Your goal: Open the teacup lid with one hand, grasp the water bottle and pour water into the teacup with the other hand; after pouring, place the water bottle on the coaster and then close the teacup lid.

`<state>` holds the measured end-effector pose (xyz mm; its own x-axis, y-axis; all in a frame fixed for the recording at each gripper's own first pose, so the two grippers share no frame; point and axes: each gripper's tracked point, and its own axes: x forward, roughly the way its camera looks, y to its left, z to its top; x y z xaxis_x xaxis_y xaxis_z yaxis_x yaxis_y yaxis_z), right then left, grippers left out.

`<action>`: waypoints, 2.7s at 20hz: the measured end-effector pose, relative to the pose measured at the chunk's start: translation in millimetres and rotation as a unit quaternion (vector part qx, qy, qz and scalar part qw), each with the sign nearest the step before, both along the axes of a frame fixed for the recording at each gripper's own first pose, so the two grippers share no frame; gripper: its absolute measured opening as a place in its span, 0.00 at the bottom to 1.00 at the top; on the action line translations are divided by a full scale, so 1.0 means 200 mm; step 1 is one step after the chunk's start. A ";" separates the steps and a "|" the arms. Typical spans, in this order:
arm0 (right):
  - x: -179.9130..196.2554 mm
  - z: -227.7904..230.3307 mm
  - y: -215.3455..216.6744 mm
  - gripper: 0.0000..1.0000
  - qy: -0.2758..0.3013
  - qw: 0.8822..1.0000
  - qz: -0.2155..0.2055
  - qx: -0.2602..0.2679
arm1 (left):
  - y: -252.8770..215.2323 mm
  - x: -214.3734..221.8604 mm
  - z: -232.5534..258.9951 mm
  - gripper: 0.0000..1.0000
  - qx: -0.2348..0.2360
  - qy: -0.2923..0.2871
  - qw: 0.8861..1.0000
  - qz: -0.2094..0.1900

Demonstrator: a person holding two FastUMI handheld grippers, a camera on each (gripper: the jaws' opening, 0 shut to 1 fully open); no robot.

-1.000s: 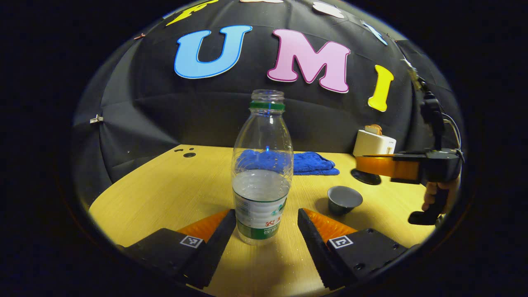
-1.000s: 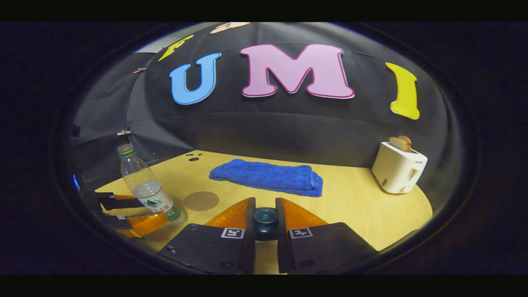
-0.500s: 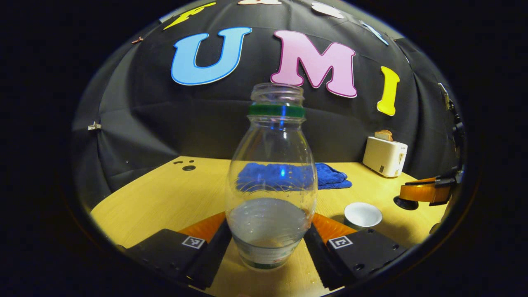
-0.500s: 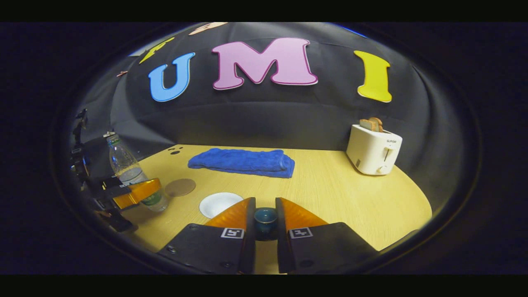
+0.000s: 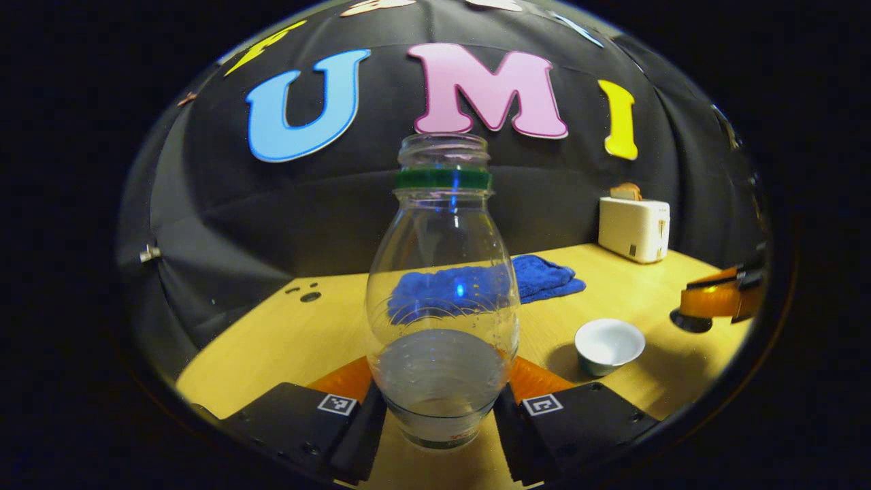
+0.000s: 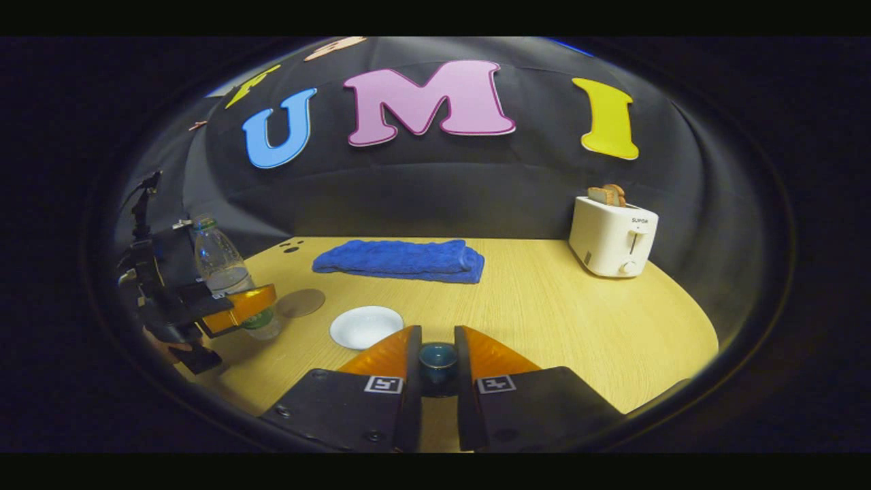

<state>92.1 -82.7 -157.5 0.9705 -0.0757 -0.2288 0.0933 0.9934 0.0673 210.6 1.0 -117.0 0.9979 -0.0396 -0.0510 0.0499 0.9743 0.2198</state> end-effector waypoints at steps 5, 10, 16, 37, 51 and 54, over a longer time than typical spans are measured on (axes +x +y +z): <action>-0.05 -0.01 -0.07 0.24 0.000 1.000 -0.014 -0.002 | -0.01 -0.02 0.09 0.73 0.139 0.004 0.990 0.001; -0.11 -0.03 -0.12 0.24 0.000 1.000 -0.027 0.016 | -0.05 0.02 0.15 0.73 0.301 -0.006 0.954 0.003; -0.17 -0.05 -0.19 0.24 0.000 0.999 -0.040 0.007 | -0.09 0.12 0.07 0.73 0.403 0.025 0.915 -0.007; -0.27 -0.16 -0.32 0.20 0.015 0.998 -0.058 0.017 | -0.18 0.40 -0.03 0.73 0.680 0.042 0.729 -0.064; -0.29 -0.21 -0.28 0.24 0.021 0.998 -0.051 0.031 | -0.20 0.46 -0.01 0.73 0.746 0.041 0.660 -0.084; -0.30 -0.20 -0.29 0.25 0.016 0.998 -0.053 0.034 | -0.21 0.47 0.00 0.74 0.760 0.037 0.643 -0.092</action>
<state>31.4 -139.8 -196.7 0.9500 -0.1611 -0.2675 0.2012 0.9709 0.1298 303.9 -40.3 -116.6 0.9759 -0.0053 -0.2183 0.1993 -0.3863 0.9006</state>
